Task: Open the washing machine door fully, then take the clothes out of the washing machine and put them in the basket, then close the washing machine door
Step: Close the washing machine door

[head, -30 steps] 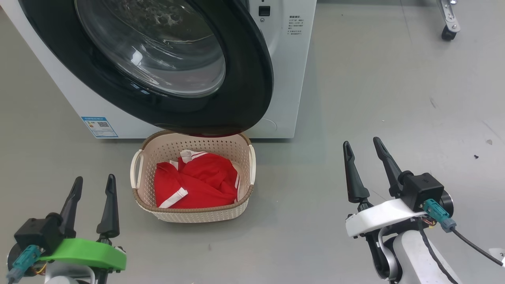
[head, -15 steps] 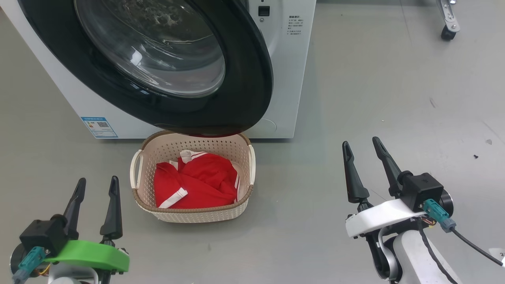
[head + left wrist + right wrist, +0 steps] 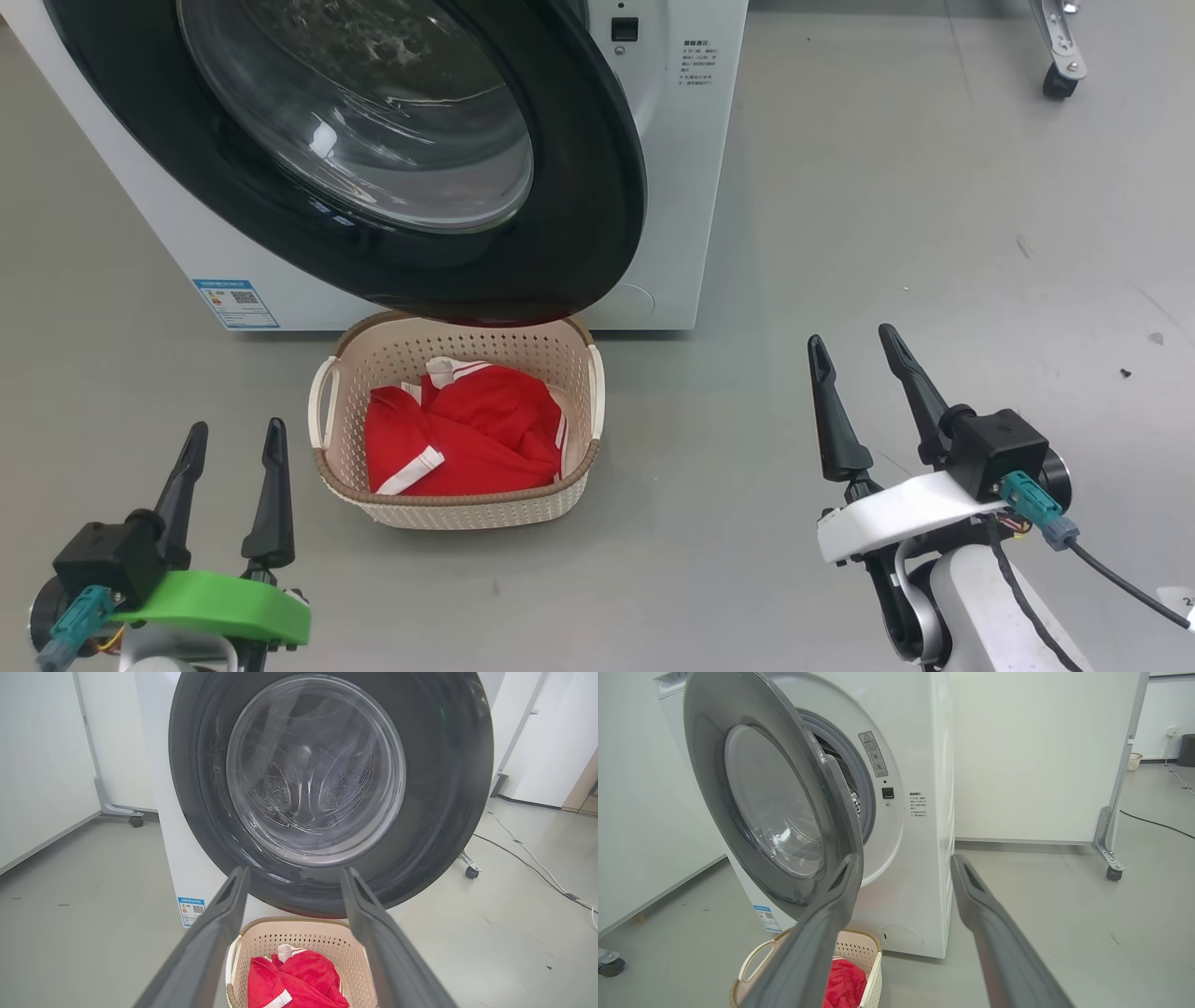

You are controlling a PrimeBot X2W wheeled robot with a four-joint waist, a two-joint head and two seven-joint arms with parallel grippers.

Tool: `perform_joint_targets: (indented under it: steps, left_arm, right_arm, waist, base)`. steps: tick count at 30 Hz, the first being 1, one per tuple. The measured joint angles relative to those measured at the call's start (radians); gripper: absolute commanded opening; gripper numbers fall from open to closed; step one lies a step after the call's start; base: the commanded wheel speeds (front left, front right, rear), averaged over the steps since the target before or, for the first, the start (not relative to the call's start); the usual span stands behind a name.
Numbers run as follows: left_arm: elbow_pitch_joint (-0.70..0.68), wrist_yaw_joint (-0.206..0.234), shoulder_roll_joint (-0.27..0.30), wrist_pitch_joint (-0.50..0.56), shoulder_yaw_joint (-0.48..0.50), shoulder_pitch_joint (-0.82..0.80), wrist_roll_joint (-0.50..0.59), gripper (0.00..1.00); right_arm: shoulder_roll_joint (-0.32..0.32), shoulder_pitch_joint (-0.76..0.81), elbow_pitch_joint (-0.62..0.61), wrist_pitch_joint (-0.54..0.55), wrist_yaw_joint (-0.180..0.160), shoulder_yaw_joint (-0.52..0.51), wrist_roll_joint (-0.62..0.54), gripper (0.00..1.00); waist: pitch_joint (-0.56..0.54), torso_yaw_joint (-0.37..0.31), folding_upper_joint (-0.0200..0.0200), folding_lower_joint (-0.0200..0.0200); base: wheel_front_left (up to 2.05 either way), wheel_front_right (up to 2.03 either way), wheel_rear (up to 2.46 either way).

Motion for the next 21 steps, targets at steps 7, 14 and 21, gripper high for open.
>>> perform_joint_targets:
  steps: [7, 14, 21]
  left_arm:
    - [0.001, 0.000, -0.008, 0.000, 0.000, 0.001, 0.008, 1.00]
    - [0.001, 0.000, -0.017, 0.000, 0.000, 0.001, 0.009, 1.00]
    - [0.000, -0.002, -0.023, 0.000, -0.006, 0.001, 0.015, 1.00]
  right_arm:
    - [0.000, 0.001, 0.000, 0.000, 0.000, 0.000, -0.008, 1.00]
    - [0.000, 0.001, 0.000, 0.000, 0.000, -0.004, -0.008, 0.62]
    - [0.000, 0.001, -0.009, 0.000, 0.003, -0.003, -0.026, 0.00]
  waist:
    - [-0.002, 0.000, 0.0000, 0.0000]
    - [0.000, 0.001, 0.0000, 0.0000]
    - [0.012, 0.010, 0.0000, 0.0000]
  base:
    - [0.00, 0.00, 0.00]
    - [0.00, 0.00, 0.00]
    - [0.00, 0.00, 0.00]
